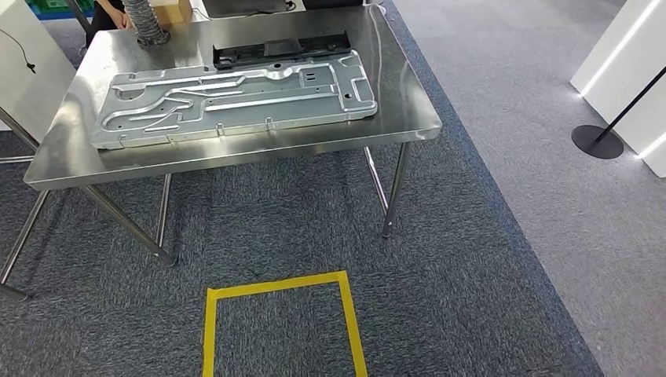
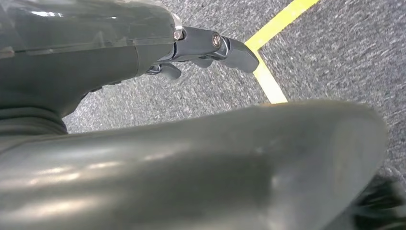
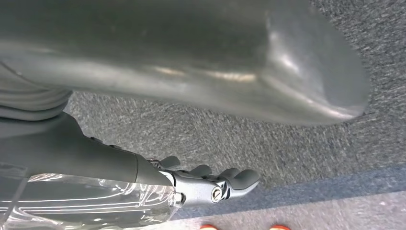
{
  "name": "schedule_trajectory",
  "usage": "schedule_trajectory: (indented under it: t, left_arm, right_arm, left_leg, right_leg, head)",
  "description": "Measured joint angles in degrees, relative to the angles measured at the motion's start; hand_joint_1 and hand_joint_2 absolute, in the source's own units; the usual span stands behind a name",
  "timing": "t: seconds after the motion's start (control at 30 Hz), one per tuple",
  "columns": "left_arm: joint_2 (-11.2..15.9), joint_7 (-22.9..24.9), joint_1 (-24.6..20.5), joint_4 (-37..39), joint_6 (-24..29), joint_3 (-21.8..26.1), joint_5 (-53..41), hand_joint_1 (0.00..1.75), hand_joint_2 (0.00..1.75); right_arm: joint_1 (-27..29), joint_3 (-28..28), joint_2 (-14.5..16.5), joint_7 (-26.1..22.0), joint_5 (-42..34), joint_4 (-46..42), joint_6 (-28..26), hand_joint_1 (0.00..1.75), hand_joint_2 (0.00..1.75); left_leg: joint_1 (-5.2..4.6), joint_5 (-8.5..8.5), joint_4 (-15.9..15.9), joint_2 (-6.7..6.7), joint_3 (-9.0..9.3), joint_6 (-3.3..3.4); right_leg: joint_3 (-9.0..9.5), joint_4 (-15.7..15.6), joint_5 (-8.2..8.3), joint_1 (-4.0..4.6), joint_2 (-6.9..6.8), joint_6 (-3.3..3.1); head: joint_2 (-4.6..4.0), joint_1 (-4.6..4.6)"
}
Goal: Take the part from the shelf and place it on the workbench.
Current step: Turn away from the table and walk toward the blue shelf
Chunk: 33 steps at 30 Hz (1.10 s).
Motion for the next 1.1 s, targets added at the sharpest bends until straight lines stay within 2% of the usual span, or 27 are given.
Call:
schedule_trajectory:
  t: [0.03,0.07,0.1,0.17,0.2,0.23,0.33,0.37,0.4,0.47,0.5,0.53,0.57,0.6,0.67,0.7,0.73,0.77,0.83,0.87,0.9,0.93,1.0,1.03,1.07,1.1]
  left_arm:
    - [0.01,0.01,0.07,0.0,0.01,0.0,0.0,0.0,0.0]
    - [0.01,0.01,0.14,0.0,0.01,-0.01,0.0,0.0,0.0]
    - [0.01,0.01,0.18,0.0,0.01,-0.01,0.0,0.0,0.0]
    - [0.01,0.01,0.16,0.0,0.01,-0.02,0.03,0.0,0.0]
    - [0.01,0.02,0.13,0.0,-0.03,-0.02,0.1,0.0,0.0]
    - [0.01,0.08,0.1,0.0,-0.1,-0.02,0.21,0.0,0.0]
    - [0.04,0.53,0.06,0.0,-0.57,0.0,0.51,0.0,0.0]
    - [0.04,0.66,0.0,0.0,-0.78,0.0,0.56,0.0,0.0]
    - [0.04,0.7,-0.09,0.0,-0.97,0.0,0.59,0.0,0.0]
    - [0.03,0.79,-0.17,0.0,-1.22,0.0,0.67,0.0,0.0]
    - [0.03,0.87,-0.15,0.0,-1.27,0.0,0.74,0.0,0.0]
    - [0.03,0.98,-0.12,0.0,-1.3,0.0,0.79,0.0,0.0]
    - [0.03,1.1,-0.12,0.0,-1.3,0.0,0.85,0.0,0.0]
    - [0.03,1.19,-0.14,0.0,-1.28,0.0,0.92,0.0,0.0]
    - [0.02,1.39,-0.21,0.0,-1.23,0.0,0.98,0.0,0.0]
    - [0.01,1.5,-0.24,0.01,-1.2,0.0,1.0,0.0,0.0]
    - [0.0,1.6,-0.27,0.01,-1.17,0.0,1.01,0.0,0.0]
    - [-0.02,1.65,-0.29,0.02,-1.15,0.0,1.02,0.0,0.0]
    - [-0.02,1.67,-0.25,0.02,-1.11,0.0,1.02,0.0,0.0]
    - [-0.01,1.66,-0.18,0.02,-1.09,0.0,1.01,0.0,0.0]
    - [0.01,1.63,-0.1,0.02,-1.08,0.0,0.97,0.0,0.0]
    - [0.02,1.62,-0.04,0.02,-1.08,0.0,0.91,0.0,0.0]
    - [0.04,1.68,-0.06,0.02,-1.09,0.0,0.66,0.0,0.0]
    - [0.05,1.78,-0.1,0.02,-1.09,0.0,0.52,0.0,0.0]
    - [0.06,1.9,-0.14,0.02,-1.1,0.0,0.38,0.0,0.0]
    - [0.07,2.01,-0.16,0.02,-1.1,0.0,0.32,0.0,0.0]
  right_arm:
    - [0.04,0.0,0.01,0.0,0.0,0.04,-0.01,0.0,0.0]
    - [0.04,0.0,0.01,0.0,0.0,0.08,-0.01,0.0,0.0]
    - [0.03,0.0,0.02,0.0,0.0,0.11,-0.01,0.0,0.0]
    - [-0.01,0.01,0.03,0.01,0.03,0.17,-0.01,0.0,0.0]
    - [-0.03,0.02,0.04,0.02,0.09,0.19,0.0,0.0,0.0]
    - [-0.03,0.04,0.04,0.05,0.18,0.2,0.02,0.0,0.0]
    - [0.07,0.1,0.08,0.29,0.56,0.31,0.23,0.0,0.0]
    - [0.13,0.15,0.13,0.36,0.68,0.39,0.32,0.0,0.0]
    - [0.17,0.23,0.22,0.4,0.82,0.49,0.39,0.0,0.0]
    - [0.22,0.52,0.46,0.39,1.21,0.69,0.41,0.0,0.0]
    - [0.24,0.67,0.61,0.4,1.45,0.76,0.42,0.0,0.0]
    - [0.29,0.85,0.77,0.54,1.69,0.86,0.47,0.0,0.0]
    - [0.32,1.0,0.95,0.8,1.95,0.98,0.57,0.0,0.0]
    - [0.33,1.16,1.13,1.29,2.18,1.09,0.76,0.0,0.0]
    - [0.16,1.55,1.49,2.93,2.76,1.31,1.38,0.0,0.0]
    - [0.02,1.79,1.7,3.95,3.14,1.43,1.72,0.0,0.0]
    - [-0.09,2.03,1.98,4.92,3.52,1.57,2.03,0.0,0.0]
    - [-0.17,2.27,2.3,5.68,3.87,1.7,2.25,0.0,0.0]
    - [-0.2,2.77,3.12,6.58,4.52,2.01,2.63,0.0,0.0]
    - [-0.23,3.02,3.49,6.79,4.79,2.13,2.81,0.0,0.0]
    - [-0.26,3.3,3.89,6.92,5.03,2.26,3.03,0.0,0.0]
    - [-0.29,3.56,4.27,7.05,5.2,2.39,3.23,0.0,0.0]
    - [-0.3,3.96,4.81,7.24,5.45,2.57,3.47,0.0,0.0]
    - [-0.29,4.08,5.01,7.29,5.51,2.63,3.49,0.0,0.0]
    - [-0.29,4.18,5.17,7.31,5.56,2.67,3.49,0.0,0.0]
    - [-0.29,4.28,5.34,7.3,5.62,2.69,3.48,0.0,0.0]
  left_leg:
    - [0.24,-0.25,1.89,-0.01,-0.79,-0.22]
    - [0.46,0.75,1.28,0.0,-0.41,-0.38]
    - [0.66,2.74,-1.77,-0.01,1.09,-0.48]
    - [0.86,6.6,-10.37,-0.23,5.11,-0.53]
    - [0.84,7.61,-13.25,-0.37,6.35,-0.4]
    - [0.77,7.91,-14.6,-0.51,6.82,-0.21]
    - [0.63,8.4,-14.75,-0.47,6.27,1.0]
    - [0.63,8.74,-14.92,-0.38,6.02,1.58]
    - [0.63,9.1,-15.12,-0.26,5.72,2.12]
    - [0.38,9.68,-15.17,-0.02,4.91,2.81]
    - [0.17,9.94,-15.1,0.08,4.45,2.96]
    - [-0.04,10.22,-15.02,0.15,3.98,3.04]
    - [-0.23,10.51,-14.91,0.19,3.5,3.08]
    - [-0.37,10.79,-14.78,0.2,3.04,3.04]
    - [-0.54,11.32,-14.43,0.2,2.31,2.8]
    - [-0.59,11.57,-14.31,0.21,2.09,2.57]
    - [-0.6,11.84,-14.19,0.23,1.97,2.3]
    - [-0.58,12.15,-14.17,0.26,1.87,1.99]
    - [-0.46,12.62,-14.16,0.25,1.69,1.28]
    - [-0.4,11.97,-13.71,0.16,1.37,0.89]
    - [-0.33,10.28,-12.37,0.06,0.82,0.51]
    - [-0.23,7.68,-9.93,-0.04,0.02,0.17]
    - [0.02,2.13,-2.74,-0.12,-1.83,-0.35]
    - [0.15,0.85,0.34,-0.12,-2.25,-0.54]
    - [0.28,0.89,1.87,-0.11,-1.89,-0.68]
    - [0.41,2.09,1.24,-0.11,-0.49,-0.76]
  right_leg:
    - [-0.06,0.06,0.02,-0.03,0.11,0.05]
    - [-0.05,0.13,0.02,-0.09,0.27,0.15]
    - [0.03,0.22,-0.04,-0.18,0.44,0.31]
    - [0.08,0.54,-0.19,-0.27,0.75,0.89]
    - [-0.04,0.72,-0.16,-0.21,0.87,1.29]
    - [-0.24,0.86,-0.05,-0.13,0.96,1.69]
    - [-0.78,0.99,0.17,-0.23,0.99,2.81]
    - [-1.18,1.86,-0.75,-0.33,0.87,3.06]
    - [-2.01,3.85,-2.46,-0.39,0.73,3.21]
    - [-4.81,11.08,-7.34,-0.41,0.49,3.32]
    - [-6.15,14.89,-9.22,-0.38,0.48,3.35]
    - [-6.77,17.32,-10.11,-0.35,0.48,3.32]
    - [-6.33,17.61,-9.88,-0.3,0.47,3.2]
    - [-4.58,15.34,-8.6,-0.21,0.46,2.96]
    - [0.98,6.56,-5.75,0.19,0.33,2.2]
    - [3.1,3.06,-4.72,0.48,0.24,1.87]
    - [4.25,0.95,-4.28,0.74,0.16,1.58]
    - [4.47,0.22,-4.15,0.98,0.12,1.35]
    - [3.95,0.04,-3.32,0.96,0.1,0.74]
    - [3.54,-0.1,-2.82,0.83,0.06,0.33]
    - [3.01,-0.26,-2.22,0.66,0.0,-0.06]
    - [2.36,-0.34,-1.61,0.52,-0.06,-0.35]
    - [0.87,-0.24,-0.52,0.55,-0.09,-0.54]
    - [0.09,-0.15,0.01,0.55,-0.09,-0.49]
    - [-0.7,-0.03,0.53,0.53,-0.1,-0.4]
    - [-1.46,0.15,0.99,0.51,-0.08,-0.27]
  head:
    - [0.0,0.0]
    - [0.0,0.0]
    - [0.0,0.0]
    - [0.0,0.01]
    - [0.0,0.01]
    - [0.0,0.01]
    - [0.0,0.01]
    - [0.0,0.01]
    - [0.0,0.02]
    - [0.0,0.02]
    - [0.0,0.02]
    - [0.0,0.02]
    - [0.0,0.02]
    - [0.0,0.02]
    - [0.0,0.02]
    - [0.0,0.02]
    - [0.0,0.02]
    - [0.0,0.01]
    - [0.0,0.01]
    - [0.0,0.02]
    - [0.0,0.02]
    - [0.0,0.02]
    - [0.0,0.01]
    - [0.0,0.01]
    - [0.0,0.01]
    - [0.0,0.0]
